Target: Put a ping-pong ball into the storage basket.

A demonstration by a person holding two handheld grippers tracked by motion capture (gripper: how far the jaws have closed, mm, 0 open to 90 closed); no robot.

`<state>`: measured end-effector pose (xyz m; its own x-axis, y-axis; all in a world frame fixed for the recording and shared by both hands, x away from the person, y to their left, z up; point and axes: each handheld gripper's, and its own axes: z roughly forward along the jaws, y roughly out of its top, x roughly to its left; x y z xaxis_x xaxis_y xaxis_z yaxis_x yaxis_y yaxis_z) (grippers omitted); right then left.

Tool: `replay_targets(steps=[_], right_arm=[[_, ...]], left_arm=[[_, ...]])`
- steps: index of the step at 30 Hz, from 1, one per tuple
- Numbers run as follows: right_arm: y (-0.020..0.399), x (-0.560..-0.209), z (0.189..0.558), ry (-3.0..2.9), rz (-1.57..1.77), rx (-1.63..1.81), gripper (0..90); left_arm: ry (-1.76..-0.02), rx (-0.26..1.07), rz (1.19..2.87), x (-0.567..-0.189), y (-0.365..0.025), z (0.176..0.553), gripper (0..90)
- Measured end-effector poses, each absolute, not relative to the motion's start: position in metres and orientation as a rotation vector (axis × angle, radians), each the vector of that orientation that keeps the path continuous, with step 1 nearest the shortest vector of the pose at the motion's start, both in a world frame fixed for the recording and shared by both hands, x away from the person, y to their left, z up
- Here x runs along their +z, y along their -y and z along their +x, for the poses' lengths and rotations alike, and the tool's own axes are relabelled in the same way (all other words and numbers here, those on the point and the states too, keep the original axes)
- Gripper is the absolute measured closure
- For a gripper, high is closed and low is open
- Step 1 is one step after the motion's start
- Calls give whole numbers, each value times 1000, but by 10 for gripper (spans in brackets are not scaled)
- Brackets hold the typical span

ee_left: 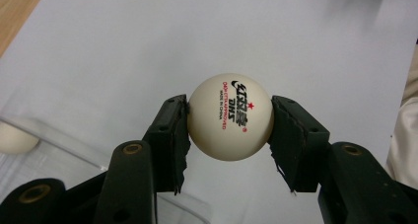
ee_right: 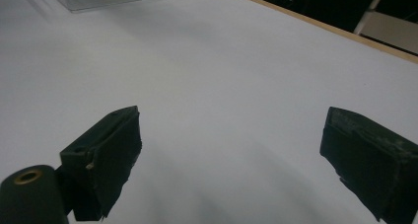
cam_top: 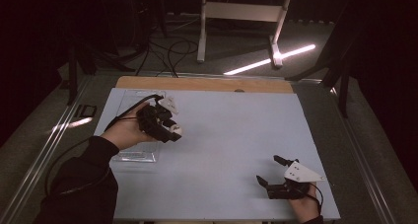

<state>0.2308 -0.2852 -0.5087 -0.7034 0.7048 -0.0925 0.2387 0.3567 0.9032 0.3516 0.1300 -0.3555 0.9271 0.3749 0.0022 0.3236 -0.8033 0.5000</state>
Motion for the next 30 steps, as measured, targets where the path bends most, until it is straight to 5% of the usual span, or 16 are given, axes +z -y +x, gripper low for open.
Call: replay_targets(steps=[30], right_arm=[[284,-510,231,-2159,823,1310,85]], left_arm=[[-591,173,2535,-356,-177,352,520]])
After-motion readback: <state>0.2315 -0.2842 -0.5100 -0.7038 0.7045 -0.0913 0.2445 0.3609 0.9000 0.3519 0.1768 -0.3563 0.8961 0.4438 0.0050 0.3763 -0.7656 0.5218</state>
